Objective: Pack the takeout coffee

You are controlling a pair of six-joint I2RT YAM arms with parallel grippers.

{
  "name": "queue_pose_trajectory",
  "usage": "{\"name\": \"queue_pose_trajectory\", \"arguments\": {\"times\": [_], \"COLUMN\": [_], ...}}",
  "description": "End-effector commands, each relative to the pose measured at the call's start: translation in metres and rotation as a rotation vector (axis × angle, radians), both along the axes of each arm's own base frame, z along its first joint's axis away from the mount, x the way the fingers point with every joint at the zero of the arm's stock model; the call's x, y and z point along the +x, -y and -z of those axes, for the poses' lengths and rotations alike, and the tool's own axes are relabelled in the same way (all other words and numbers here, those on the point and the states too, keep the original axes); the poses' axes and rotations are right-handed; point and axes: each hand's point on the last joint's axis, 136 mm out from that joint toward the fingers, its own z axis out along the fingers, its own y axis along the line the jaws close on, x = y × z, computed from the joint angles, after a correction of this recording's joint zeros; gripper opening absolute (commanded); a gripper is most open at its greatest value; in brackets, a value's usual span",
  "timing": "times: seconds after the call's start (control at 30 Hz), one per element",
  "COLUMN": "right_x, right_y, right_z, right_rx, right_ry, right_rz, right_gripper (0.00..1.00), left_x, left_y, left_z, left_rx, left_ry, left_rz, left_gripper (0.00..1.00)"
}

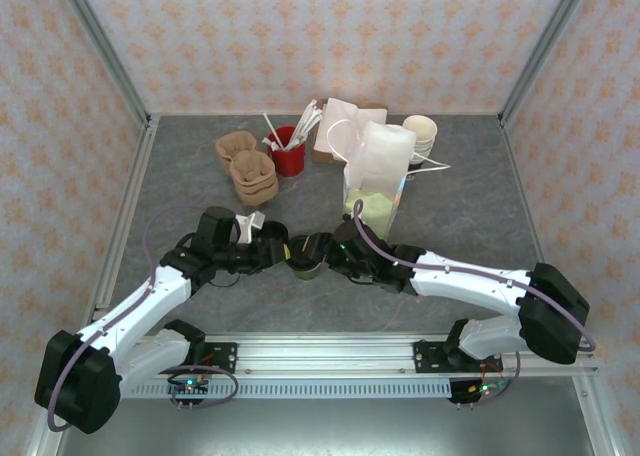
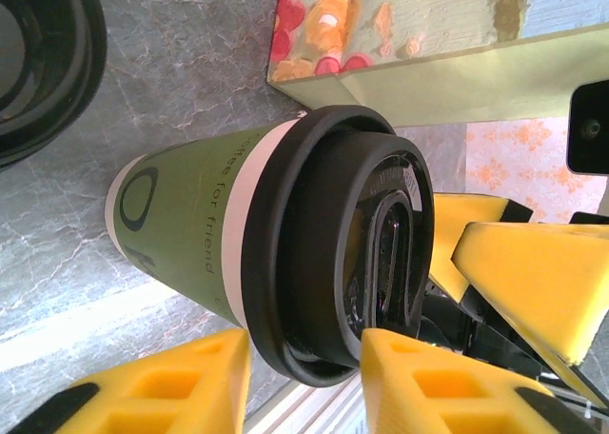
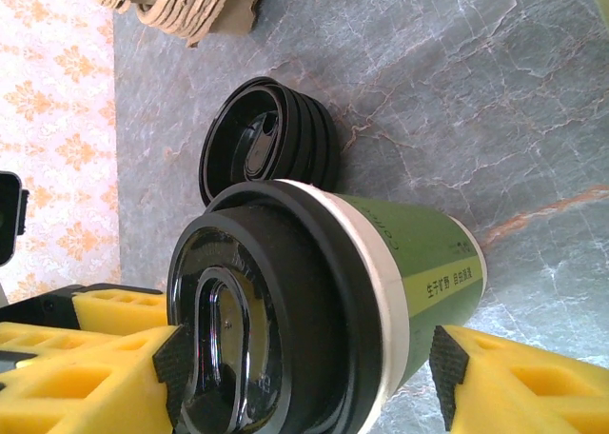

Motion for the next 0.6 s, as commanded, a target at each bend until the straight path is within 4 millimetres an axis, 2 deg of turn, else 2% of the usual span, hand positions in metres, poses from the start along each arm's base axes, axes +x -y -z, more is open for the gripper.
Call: {"name": "queue_pose_trajectory", "arguments": {"times": [0.0, 0.13, 0.2, 0.57], "right_x": [0.007, 0.007, 0.007, 0.009], "right_y": [-0.003, 0.003, 0.005, 0.006], "right_z": [-0.013, -0.009, -0.008, -0.001], "right_rx": [0.012, -0.021, -0.030, -0.057], "right_ry": [0.039, 0.040, 0.040, 0.044], "right_rz": [0.003, 0.014, 0.018, 0.019], "right_gripper": [0.69, 0.69, 0.69, 0.63], "left_x": [0.001, 0.004, 0.006, 0.015], "left_y": [0.001, -0.004, -0.004, 0.001], "left_z": [-0.007, -0.007, -0.008, -0.008], "left_rx": [0.000, 0.057, 0.059, 0.068], "left_ry": [0.040, 0.048, 0.053, 0.055], "left_rz": [0.028, 0.023, 0.028, 0.051], "left_gripper": [0.42, 0.54, 0.56, 0.53]}}
